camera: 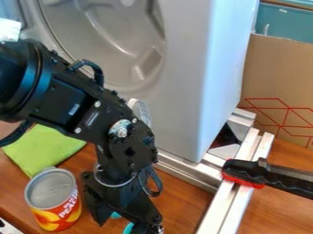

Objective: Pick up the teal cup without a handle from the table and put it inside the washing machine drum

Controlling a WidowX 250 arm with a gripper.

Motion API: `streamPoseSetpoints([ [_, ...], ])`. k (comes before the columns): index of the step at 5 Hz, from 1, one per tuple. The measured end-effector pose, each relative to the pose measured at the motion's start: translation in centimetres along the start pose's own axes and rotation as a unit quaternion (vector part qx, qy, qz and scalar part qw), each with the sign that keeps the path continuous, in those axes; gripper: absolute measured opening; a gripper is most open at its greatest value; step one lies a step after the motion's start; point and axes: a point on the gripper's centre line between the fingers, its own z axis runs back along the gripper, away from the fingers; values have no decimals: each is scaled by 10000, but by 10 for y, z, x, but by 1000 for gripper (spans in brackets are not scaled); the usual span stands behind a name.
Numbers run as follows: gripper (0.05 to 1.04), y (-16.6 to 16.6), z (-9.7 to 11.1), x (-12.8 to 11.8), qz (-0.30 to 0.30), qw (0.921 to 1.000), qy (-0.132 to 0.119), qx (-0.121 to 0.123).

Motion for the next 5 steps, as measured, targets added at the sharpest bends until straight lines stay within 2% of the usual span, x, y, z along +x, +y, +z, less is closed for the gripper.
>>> streamPoseSetpoints([
  [2,1001,3,-7,4,78,9999,-86,20],
  [5,1001,-1,-20,3,394,9992,4,-79],
])
